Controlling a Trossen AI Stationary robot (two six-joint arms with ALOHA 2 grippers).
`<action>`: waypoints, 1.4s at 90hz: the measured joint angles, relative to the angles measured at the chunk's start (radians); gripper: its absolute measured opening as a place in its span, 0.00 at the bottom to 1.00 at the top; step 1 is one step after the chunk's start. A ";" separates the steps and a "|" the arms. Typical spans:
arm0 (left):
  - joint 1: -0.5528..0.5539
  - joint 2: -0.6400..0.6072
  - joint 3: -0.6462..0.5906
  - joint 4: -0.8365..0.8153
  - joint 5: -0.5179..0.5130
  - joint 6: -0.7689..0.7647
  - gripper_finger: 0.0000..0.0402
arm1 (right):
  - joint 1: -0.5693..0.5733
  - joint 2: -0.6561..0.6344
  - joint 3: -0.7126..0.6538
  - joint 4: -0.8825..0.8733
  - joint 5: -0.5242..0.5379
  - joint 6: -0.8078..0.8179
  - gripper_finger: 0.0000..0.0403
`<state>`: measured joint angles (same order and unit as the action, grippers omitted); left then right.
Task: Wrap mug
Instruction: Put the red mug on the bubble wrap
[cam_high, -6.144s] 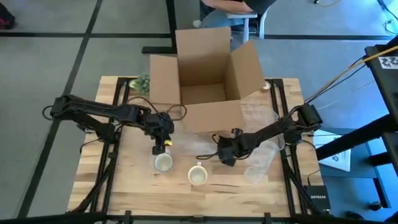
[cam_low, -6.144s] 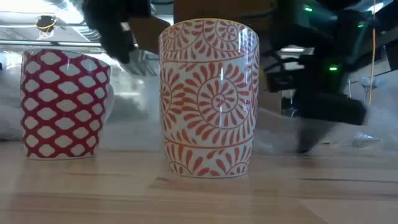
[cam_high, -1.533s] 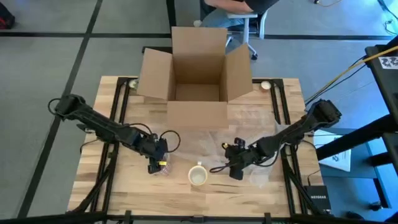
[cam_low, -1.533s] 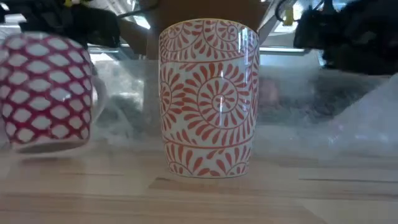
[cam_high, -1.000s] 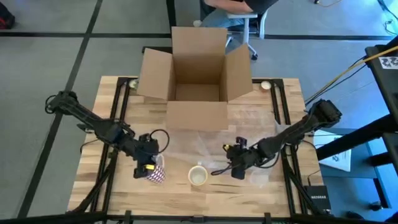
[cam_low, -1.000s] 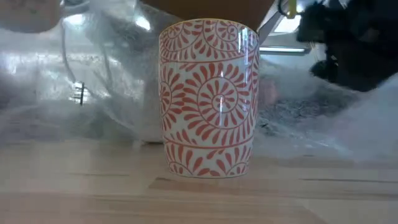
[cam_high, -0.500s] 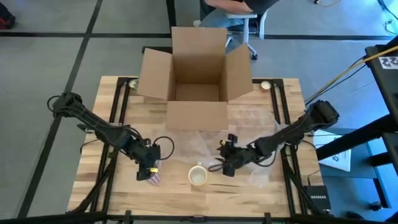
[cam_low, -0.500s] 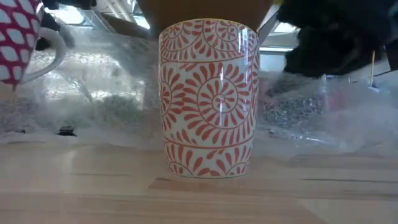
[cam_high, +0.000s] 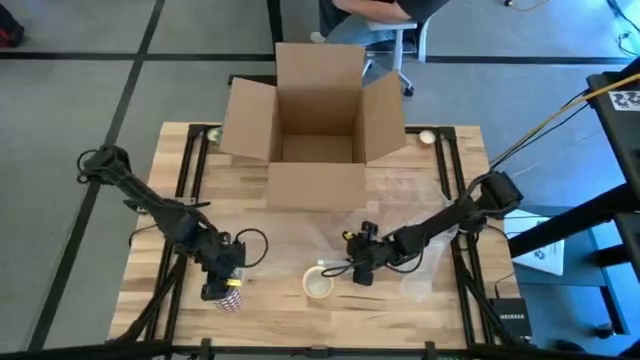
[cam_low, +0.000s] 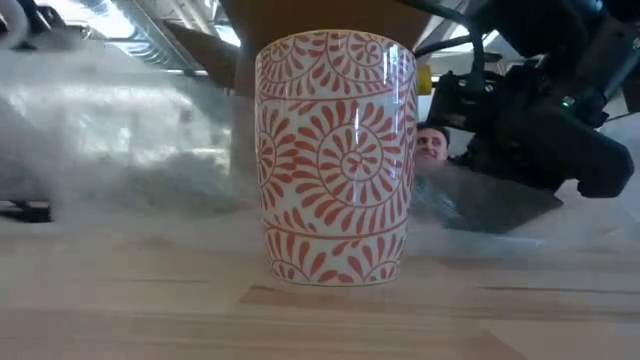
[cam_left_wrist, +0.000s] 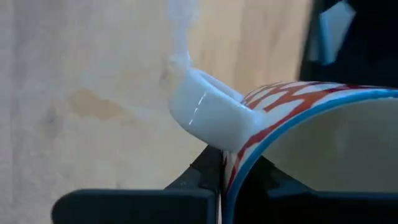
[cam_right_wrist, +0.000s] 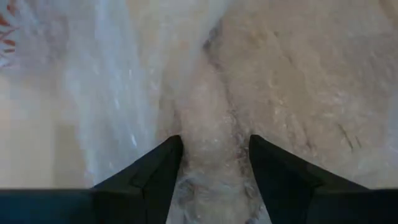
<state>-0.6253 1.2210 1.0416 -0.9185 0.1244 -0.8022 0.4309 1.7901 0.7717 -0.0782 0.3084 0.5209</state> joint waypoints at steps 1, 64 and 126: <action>-0.002 -0.007 0.005 0.002 -0.002 -0.003 0.02 | 0.000 0.000 0.000 -0.001 0.001 0.000 0.46; 0.012 0.087 -0.089 0.118 -0.111 0.083 0.02 | -0.007 -0.065 -0.002 -0.054 0.023 -0.025 0.46; 0.036 0.320 -0.044 0.117 -0.092 0.214 0.21 | -0.006 -0.067 0.001 -0.045 0.069 -0.021 0.46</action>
<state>-0.5892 1.5410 0.9974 -0.8013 0.0320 -0.5881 0.4244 1.7229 0.7728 -0.1236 0.3771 0.4998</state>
